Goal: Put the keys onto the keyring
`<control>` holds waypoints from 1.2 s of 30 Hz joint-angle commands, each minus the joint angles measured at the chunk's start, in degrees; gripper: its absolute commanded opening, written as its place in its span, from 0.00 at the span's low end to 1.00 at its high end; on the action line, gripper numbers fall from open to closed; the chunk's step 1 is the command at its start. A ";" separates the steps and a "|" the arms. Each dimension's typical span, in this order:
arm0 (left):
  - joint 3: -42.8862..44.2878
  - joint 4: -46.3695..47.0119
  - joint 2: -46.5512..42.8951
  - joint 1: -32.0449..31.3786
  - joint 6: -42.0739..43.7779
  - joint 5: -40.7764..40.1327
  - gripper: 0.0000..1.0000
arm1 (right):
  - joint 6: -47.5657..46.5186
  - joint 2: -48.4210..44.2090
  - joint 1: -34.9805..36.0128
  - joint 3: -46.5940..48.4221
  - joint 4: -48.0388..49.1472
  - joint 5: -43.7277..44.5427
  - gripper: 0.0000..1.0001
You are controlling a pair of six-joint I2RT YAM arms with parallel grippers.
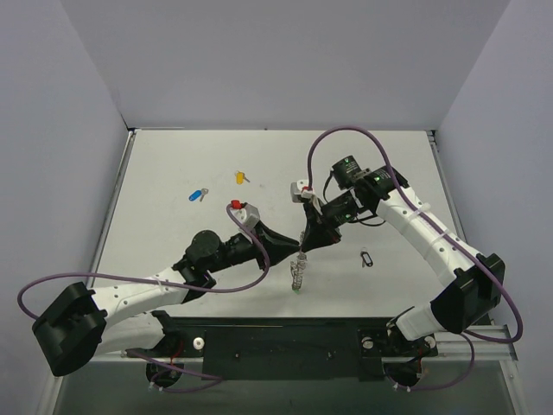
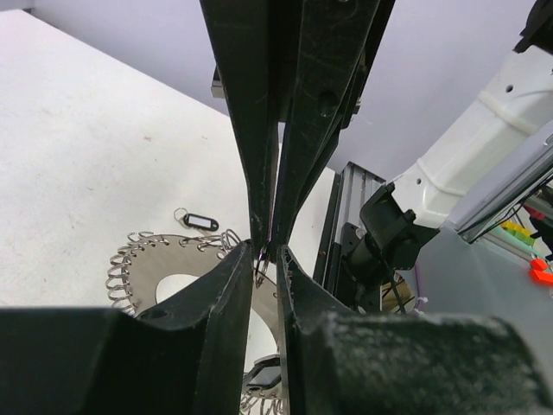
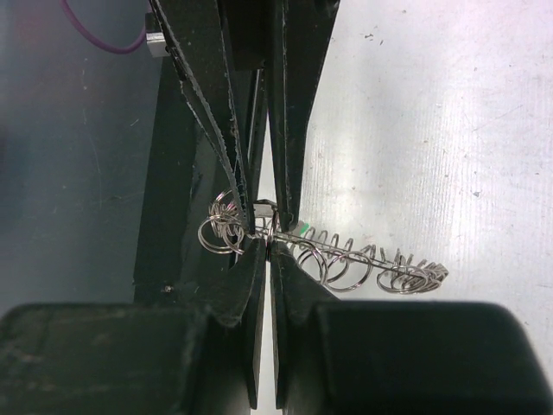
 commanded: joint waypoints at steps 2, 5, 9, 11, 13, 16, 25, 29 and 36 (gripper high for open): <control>-0.53 7.64 -0.44 -0.76 -1.52 -1.28 0.28 | 1.21 -0.82 -0.46 0.45 -1.08 -5.30 0.00; -0.88 7.73 -0.44 -0.68 -1.69 -0.32 0.29 | 1.74 -0.82 -1.25 0.45 -0.73 -6.01 0.00; -2.28 7.64 -1.40 -0.68 -1.70 0.12 0.30 | 2.18 -1.17 -1.78 0.36 -0.38 -6.36 0.00; -3.51 7.55 -2.02 -0.76 -1.43 0.04 0.31 | 2.36 -1.17 -1.78 0.36 -0.29 -6.45 0.00; -3.87 7.20 -2.37 -0.68 -1.17 -0.14 0.33 | 2.45 -1.17 -1.78 0.19 -0.11 -6.53 0.00; -3.69 7.03 -2.37 -0.76 -0.99 0.21 0.33 | 2.62 -0.91 -1.78 0.19 -0.11 -6.71 0.00; -2.29 9.14 -0.35 -1.20 -0.90 0.39 0.33 | 2.97 -0.91 -1.69 -0.16 0.33 -6.80 0.00; -1.85 9.75 0.53 -1.47 -0.64 0.48 0.32 | 3.06 -0.91 -1.69 -0.17 0.42 -6.97 0.00; -1.50 10.19 0.62 -1.82 -0.47 0.21 0.28 | 3.50 -0.91 -1.43 -0.43 0.85 -6.89 0.00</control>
